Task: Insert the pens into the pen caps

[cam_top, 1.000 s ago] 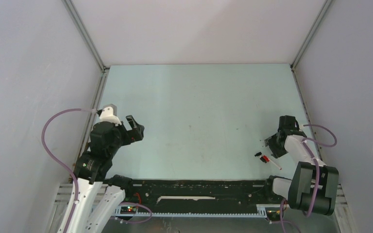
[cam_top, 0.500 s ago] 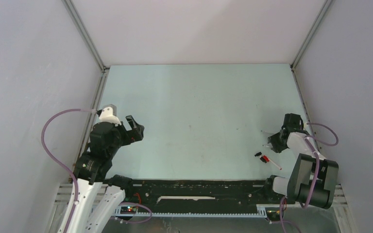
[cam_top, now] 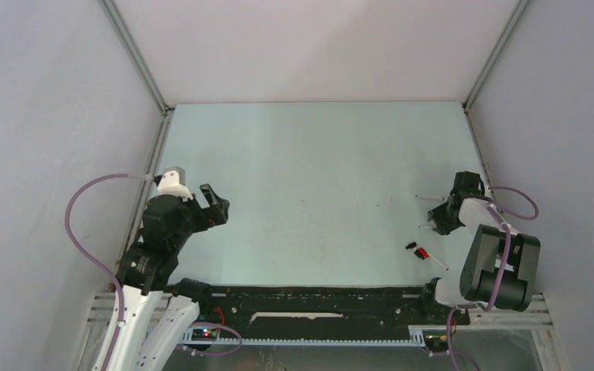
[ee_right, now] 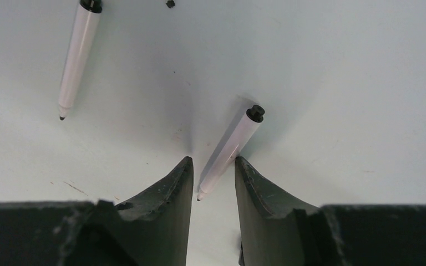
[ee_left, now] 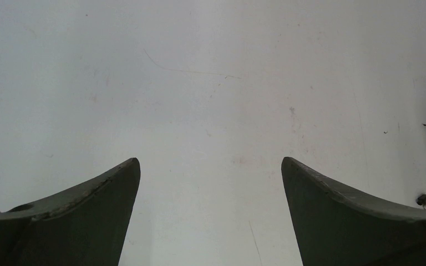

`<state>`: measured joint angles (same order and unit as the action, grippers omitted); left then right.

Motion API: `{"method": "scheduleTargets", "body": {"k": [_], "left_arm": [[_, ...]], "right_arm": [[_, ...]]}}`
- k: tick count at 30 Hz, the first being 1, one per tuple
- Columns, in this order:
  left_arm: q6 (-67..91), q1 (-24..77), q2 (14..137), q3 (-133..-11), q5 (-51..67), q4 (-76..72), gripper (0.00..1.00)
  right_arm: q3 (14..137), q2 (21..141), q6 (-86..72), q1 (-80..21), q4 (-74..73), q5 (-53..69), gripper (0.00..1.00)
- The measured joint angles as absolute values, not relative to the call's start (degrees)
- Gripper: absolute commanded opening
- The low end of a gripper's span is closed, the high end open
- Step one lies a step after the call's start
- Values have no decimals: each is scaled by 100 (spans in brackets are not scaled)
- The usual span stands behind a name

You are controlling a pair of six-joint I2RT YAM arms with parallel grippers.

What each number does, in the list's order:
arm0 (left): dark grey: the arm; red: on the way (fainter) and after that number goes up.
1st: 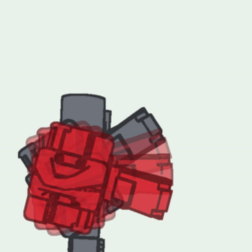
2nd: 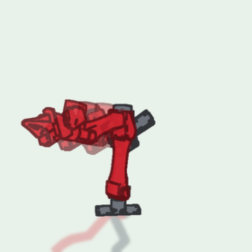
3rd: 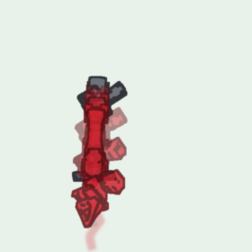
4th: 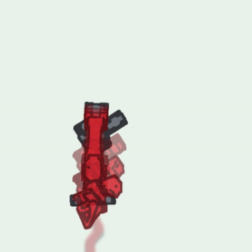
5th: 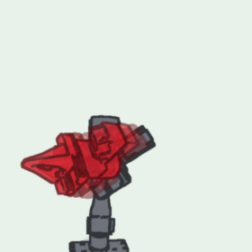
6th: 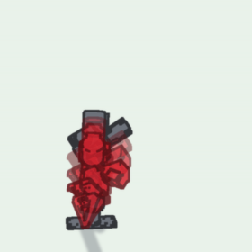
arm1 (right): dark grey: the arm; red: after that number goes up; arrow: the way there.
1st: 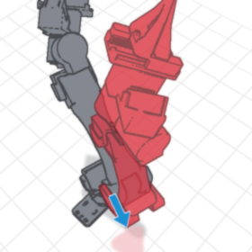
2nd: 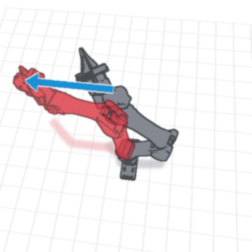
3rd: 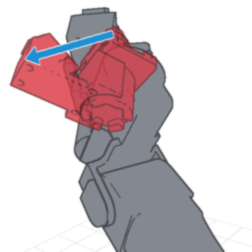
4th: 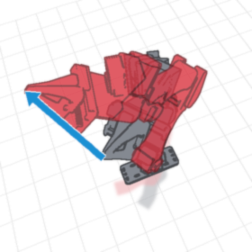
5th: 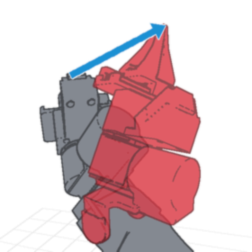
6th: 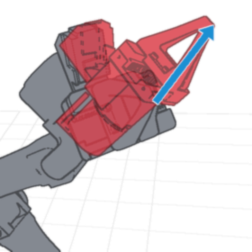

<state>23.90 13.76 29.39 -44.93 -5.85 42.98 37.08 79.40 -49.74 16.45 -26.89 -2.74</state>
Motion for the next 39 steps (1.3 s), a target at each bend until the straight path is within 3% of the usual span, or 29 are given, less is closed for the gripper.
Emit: {"method": "scheduleTargets", "body": {"k": [5,10,15,18,28,39], "left_arm": [[2390,1376,2873,-4493,-585,4298,100],[2390,1376,2827,-4493,-587,4298,100],[2390,1376,2773,-4493,-585,4298,100],[2390,1376,2757,-4493,-587,4298,100],[2390,1376,2674,-4493,-587,4298,100],[2390,1376,2674,-4493,-587,4296,100]], "right_arm": [[4016,8307,-4939,1503,-2893,-460,35],[4298,8589,-4853,1291,-3170,-794,20],[4324,8615,-4842,1170,-3249,-978,19],[4353,8652,-4821,1055,-3282,-1120,1],[4434,8643,-4560,637,-3304,-1426,0],[4554,8409,-3942,-840,-3496,-1214,0]]}}
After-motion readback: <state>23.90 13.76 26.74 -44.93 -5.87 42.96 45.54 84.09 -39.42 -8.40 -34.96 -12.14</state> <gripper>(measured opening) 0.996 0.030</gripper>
